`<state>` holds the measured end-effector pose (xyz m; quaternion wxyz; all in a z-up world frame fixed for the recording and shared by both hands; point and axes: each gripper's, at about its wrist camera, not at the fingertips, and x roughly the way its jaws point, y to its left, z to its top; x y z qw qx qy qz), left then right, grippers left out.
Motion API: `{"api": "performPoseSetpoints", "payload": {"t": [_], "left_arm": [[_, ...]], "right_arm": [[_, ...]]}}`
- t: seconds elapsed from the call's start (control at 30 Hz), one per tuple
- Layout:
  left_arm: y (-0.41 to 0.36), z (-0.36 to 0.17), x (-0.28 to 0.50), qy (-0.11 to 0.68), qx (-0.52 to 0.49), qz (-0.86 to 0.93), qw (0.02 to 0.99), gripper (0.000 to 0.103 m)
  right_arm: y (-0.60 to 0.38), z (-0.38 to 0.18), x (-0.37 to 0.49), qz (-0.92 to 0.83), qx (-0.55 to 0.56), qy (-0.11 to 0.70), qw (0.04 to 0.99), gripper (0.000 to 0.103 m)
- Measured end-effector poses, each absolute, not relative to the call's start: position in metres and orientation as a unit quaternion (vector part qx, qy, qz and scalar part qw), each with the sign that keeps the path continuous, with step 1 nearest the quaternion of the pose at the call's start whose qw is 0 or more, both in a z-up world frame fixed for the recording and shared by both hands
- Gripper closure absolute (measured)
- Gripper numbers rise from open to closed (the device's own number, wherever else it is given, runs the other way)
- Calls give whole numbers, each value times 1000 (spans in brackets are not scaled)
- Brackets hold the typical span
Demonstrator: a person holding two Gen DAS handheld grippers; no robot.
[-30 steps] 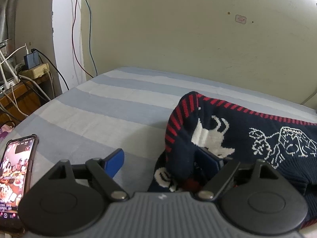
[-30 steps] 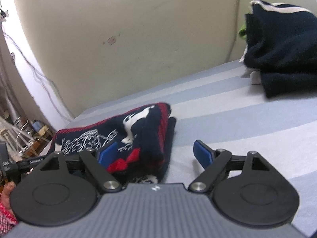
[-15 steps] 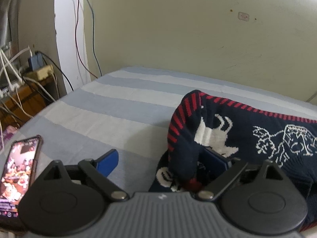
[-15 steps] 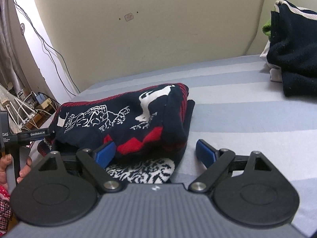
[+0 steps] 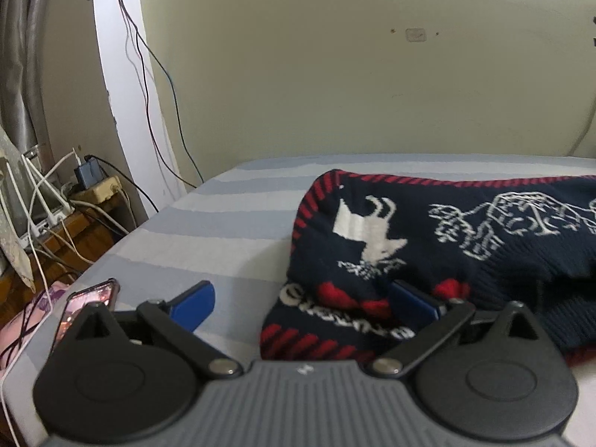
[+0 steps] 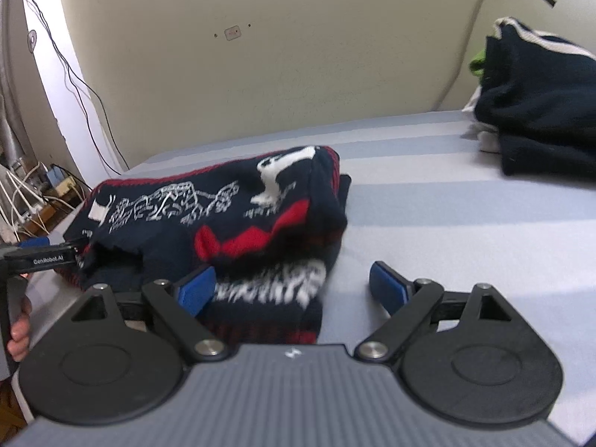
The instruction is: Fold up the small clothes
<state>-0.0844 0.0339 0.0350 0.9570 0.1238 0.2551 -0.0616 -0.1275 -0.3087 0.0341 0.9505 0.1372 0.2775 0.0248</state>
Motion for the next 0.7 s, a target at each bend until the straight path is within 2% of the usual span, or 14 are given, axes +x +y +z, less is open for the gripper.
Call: {"api": "performPoseSetpoints", "payload": {"t": [0.27,0.53,0.7], "left_arm": [[45,37,-106,292,60,-78,951,0],[23,25,-132,342,57,-136,928,0],[12,24,-139,344,61,-141,926,0]], "right_arm": [[-290,34,-156,2,105,282,954,11],[-252,32,-164,47,47,300,952,11],[-226,33,-151,75,22,312,947,11]]}}
